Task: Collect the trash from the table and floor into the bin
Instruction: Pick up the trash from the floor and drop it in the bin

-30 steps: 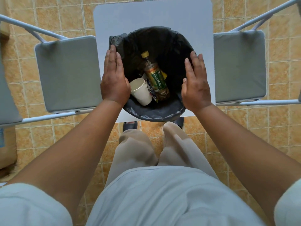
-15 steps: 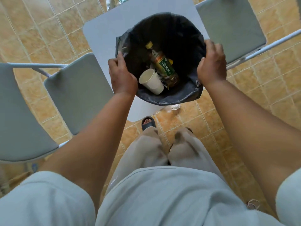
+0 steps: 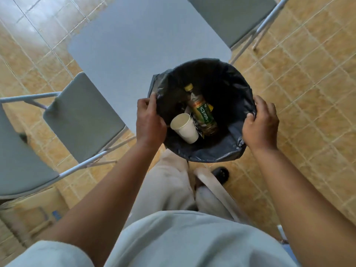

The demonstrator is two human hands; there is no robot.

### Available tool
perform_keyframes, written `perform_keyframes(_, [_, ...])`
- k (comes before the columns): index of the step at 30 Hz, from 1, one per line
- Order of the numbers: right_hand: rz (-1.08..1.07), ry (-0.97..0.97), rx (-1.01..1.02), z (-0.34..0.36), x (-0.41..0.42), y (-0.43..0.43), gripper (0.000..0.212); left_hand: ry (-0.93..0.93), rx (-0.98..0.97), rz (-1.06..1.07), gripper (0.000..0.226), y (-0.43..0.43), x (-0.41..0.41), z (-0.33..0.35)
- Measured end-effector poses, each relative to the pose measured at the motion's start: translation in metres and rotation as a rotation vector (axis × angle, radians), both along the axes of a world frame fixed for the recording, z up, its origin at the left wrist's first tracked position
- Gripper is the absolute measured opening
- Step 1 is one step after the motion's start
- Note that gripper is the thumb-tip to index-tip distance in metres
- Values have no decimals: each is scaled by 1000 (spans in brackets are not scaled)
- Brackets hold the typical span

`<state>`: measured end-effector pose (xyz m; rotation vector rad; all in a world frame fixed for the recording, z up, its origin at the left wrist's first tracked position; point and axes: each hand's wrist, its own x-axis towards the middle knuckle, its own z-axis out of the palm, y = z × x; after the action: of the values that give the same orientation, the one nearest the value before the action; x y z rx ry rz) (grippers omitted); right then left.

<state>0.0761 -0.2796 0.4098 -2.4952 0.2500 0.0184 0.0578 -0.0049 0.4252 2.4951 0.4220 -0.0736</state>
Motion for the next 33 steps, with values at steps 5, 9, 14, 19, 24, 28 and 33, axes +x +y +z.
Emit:
perform_keyframes(5, [-96, 111, -1, -30, -82, -59, 54, 100, 25, -121, 67, -58, -49, -32])
perform_keyframes(9, [-177, 234, -4, -70, -132, -83, 54, 225, 17, -236, 69, -81, -79, -79])
perform_keyframes(14, [-285, 319, -36, -147, -172, -88, 54, 363, 16, -348, 72, -91, -93, -161])
perform_keyframes(19, [-351, 363, -43, -238, -171, -89, 53, 395, 42, -435, 75, -96, -75, -255])
perform_keyframes(24, [-382, 339, -49, -330, -135, -97, 53, 321, 60, -457, 75, -106, -31, -345])
perform_keyframes(28, [-366, 286, -94, -394, -88, -117, 50, 232, 93, -460, 75, -124, 28, -403])
perform_keyframes(33, [-337, 186, -159, -454, -20, -146, 52, 34, 64, -541, 66, -143, 97, -462])
